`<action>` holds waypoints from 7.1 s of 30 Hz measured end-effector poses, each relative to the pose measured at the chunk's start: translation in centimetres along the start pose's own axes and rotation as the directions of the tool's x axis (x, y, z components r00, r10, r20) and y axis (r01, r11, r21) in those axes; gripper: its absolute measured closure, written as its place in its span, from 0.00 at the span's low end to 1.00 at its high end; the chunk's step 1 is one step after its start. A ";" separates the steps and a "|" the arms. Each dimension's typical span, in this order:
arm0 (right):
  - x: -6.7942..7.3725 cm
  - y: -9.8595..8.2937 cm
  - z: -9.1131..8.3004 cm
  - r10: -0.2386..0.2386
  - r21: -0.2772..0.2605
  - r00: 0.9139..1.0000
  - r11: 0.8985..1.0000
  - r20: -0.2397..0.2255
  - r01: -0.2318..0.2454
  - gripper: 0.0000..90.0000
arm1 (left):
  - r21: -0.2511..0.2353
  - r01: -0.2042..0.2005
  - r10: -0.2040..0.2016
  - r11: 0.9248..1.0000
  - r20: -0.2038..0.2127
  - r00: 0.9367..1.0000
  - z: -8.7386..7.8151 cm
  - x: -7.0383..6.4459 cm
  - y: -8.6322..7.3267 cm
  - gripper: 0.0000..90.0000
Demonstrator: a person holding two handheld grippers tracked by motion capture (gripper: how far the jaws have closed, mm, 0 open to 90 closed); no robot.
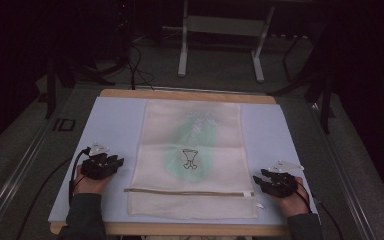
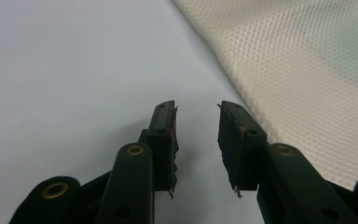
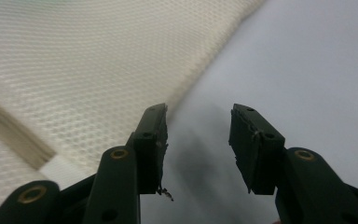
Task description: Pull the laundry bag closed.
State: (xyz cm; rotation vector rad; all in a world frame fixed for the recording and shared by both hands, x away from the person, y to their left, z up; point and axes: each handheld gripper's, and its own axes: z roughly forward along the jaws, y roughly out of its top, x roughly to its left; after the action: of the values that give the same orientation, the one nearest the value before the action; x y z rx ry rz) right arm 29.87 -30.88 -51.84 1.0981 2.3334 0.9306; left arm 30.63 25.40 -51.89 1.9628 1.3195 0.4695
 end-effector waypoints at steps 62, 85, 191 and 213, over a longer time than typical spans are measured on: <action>8.4 5.1 2.3 -0.203 -0.028 0.958 0.979 -0.200 0.202 0.64 | 0.007 -0.093 0.091 0.996 0.147 0.985 0.0 -1.6 0.5 0.77; 11.8 7.5 4.4 -0.293 -0.038 0.918 0.955 -0.269 0.293 0.64 | 0.001 -0.120 0.118 0.993 0.170 0.978 0.0 -2.0 0.5 0.77; 24.2 14.2 9.8 -0.499 -0.160 0.739 0.861 -0.453 0.483 0.67 | 0.120 -0.217 0.164 0.969 0.346 0.924 2.1 -3.1 0.3 0.99; 27.2 15.6 12.2 -0.507 -0.175 0.696 0.852 -0.508 0.493 0.80 | 0.118 -0.198 0.144 0.973 0.361 0.921 2.3 -3.0 0.5 0.99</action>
State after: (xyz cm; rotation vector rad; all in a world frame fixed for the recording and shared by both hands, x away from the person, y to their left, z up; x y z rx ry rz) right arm 28.52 2.72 -51.20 0.1204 2.8286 1.1389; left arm 31.18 21.71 -52.85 2.1775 0.9851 0.0891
